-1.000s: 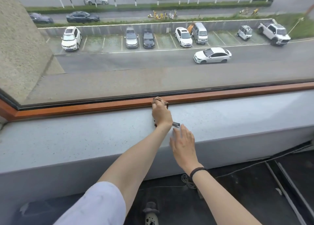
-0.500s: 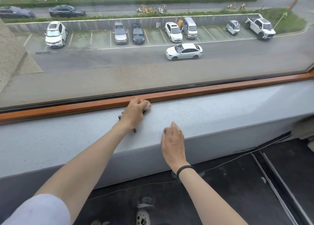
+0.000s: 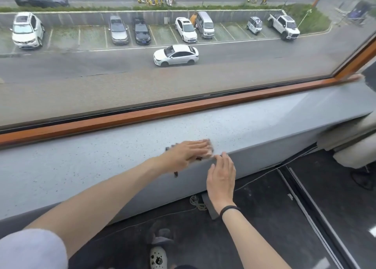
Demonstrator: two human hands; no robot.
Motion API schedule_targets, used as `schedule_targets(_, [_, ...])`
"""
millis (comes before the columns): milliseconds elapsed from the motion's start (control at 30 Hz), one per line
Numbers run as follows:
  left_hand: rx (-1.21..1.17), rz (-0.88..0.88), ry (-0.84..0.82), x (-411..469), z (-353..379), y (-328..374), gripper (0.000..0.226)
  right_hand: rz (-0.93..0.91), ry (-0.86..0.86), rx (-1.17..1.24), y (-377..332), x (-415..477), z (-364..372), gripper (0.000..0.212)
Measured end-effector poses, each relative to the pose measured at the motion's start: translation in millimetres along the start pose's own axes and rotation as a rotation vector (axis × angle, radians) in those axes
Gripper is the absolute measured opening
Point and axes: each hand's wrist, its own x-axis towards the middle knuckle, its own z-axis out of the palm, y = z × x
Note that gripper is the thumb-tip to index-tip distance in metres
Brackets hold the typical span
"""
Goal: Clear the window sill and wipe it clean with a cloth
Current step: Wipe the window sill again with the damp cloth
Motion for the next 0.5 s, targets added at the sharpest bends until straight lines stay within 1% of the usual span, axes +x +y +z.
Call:
schedule_targets(33, [0.018, -0.034, 0.013, -14, -9, -11, 0.045, 0.002, 0.005, 0.008, -2, 0, 0, 0.031])
schedule_targets(67, [0.035, -0.105, 0.054, -27, -18, -26, 0.045, 0.006, 0.015, 0.013, -3, 0, 0, 0.034])
schedule_targets(133, [0.135, -0.294, 0.150, -38, -28, -48, 0.047, 0.007, 0.044, 0.008, -4, 0, -1, 0.038])
schedule_targets(200, [0.200, -0.468, 0.216, -26, -22, -34, 0.046, 0.004, 0.062, -0.006, -4, 2, -1, 0.042])
schedule_targets(233, [0.199, -0.508, 0.254, -18, -14, -15, 0.045, 0.004, 0.062, -0.008, -4, 2, -1, 0.045])
schedule_targets(300, [0.175, -0.471, 0.252, -6, 9, 21, 0.043, 0.011, 0.037, -0.007, -7, -2, 0, 0.051])
schedule_targets(367, [0.179, -0.359, 0.179, -14, 23, 41, 0.053, 0.031, -0.012, -0.012, -12, -10, 2, 0.059])
schedule_targets(433, [0.210, -0.258, 0.140, -43, 20, 32, 0.065, 0.035, -0.034, -0.031, -17, -19, 4, 0.066])
schedule_targets(467, [0.229, -0.242, 0.146, -62, 13, 21, 0.066, 0.029, -0.042, -0.043, -19, -22, 4, 0.068])
schedule_targets(500, [0.255, -0.282, 0.164, -87, 4, 6, 0.066, 0.013, -0.050, -0.053, -24, -26, 5, 0.069])
